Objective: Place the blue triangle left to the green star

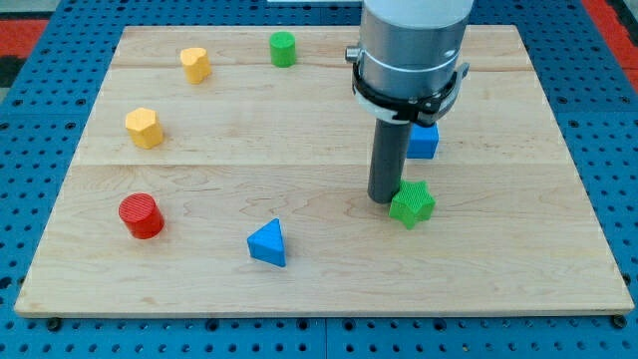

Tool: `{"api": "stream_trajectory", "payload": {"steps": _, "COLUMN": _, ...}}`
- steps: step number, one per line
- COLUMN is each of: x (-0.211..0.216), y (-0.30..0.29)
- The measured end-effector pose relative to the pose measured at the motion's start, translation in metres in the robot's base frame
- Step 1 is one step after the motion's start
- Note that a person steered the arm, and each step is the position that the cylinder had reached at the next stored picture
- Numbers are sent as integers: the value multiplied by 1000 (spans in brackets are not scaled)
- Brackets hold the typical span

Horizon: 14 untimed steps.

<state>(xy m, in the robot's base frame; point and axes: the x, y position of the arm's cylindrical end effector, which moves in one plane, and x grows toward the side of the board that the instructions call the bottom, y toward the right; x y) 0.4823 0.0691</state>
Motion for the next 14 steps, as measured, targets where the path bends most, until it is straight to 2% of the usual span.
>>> {"api": "stream_trajectory", "payload": {"steps": 3, "x": -20, "y": 4}}
{"api": "stream_trajectory", "payload": {"steps": 5, "x": -27, "y": 87}}
{"api": "stream_trajectory", "payload": {"steps": 6, "x": -45, "y": 138}}
{"api": "stream_trajectory", "payload": {"steps": 7, "x": -57, "y": 158}}
{"api": "stream_trajectory", "payload": {"steps": 9, "x": -53, "y": 157}}
{"api": "stream_trajectory", "payload": {"steps": 11, "x": -12, "y": 144}}
{"api": "stream_trajectory", "payload": {"steps": 13, "x": 78, "y": 168}}
{"api": "stream_trajectory", "payload": {"steps": 14, "x": 111, "y": 148}}
